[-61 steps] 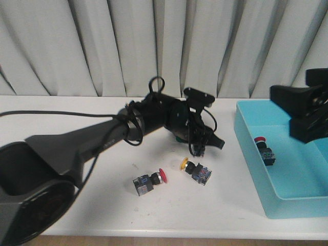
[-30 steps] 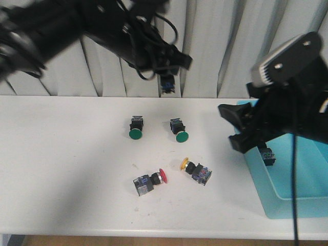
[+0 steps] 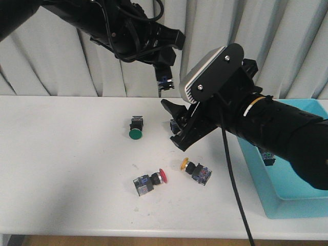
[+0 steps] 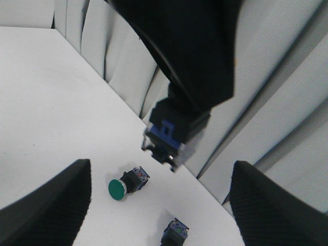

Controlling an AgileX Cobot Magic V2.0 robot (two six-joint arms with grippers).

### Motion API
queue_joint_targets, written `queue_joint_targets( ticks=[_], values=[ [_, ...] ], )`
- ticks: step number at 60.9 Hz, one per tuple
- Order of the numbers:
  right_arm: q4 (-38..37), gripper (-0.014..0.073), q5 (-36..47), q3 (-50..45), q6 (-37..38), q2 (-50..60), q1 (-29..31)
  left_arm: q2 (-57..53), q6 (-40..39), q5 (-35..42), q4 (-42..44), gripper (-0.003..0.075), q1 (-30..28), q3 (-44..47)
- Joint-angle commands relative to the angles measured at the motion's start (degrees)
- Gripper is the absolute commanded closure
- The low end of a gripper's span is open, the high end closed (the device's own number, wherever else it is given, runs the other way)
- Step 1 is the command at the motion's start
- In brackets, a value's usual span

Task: Pick red and yellow buttons and place in box
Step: 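Pass the yellow button from the left gripper to the right gripper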

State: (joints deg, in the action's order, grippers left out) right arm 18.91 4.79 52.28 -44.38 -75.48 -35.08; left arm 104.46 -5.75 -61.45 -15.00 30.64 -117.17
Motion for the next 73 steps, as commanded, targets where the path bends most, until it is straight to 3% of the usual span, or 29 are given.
queue_joint_targets(
  ticks=[1, 12, 37, 47, 55, 73],
  values=[
    [0.3, 0.0037, 7.0, 1.6, -0.2, 0.3, 0.0, -3.3, -3.7, 5.2, -3.6, 0.0727, 0.1, -1.7],
    [1.4, 0.0037, 12.5, 1.6, -0.1, -1.5, 0.0, -3.1, -9.2, 5.5, -4.7, 0.0727, 0.1, -1.7],
    [5.8, 0.0043, 19.6, 1.6, 0.0, -5.4, 0.1, -3.1, -9.3, 5.2, -8.5, 0.0727, 0.1, -1.7],
    [6.0, 0.0089, 23.0, 1.6, 2.6, -5.6, 0.1, -3.1, -9.3, 4.7, -9.5, 0.0727, 0.3, -1.7],
    [6.2, 0.0201, 24.5, 1.6, 3.8, -5.6, 0.1, -3.1, -9.3, 4.3, -9.5, 0.0727, 0.3, -1.7],
    [6.2, 0.0600, 24.4, 1.6, 4.0, -5.6, 0.1, -3.1, -7.5, 3.5, -10.8, 0.0727, 0.7, -1.7]
  ],
)
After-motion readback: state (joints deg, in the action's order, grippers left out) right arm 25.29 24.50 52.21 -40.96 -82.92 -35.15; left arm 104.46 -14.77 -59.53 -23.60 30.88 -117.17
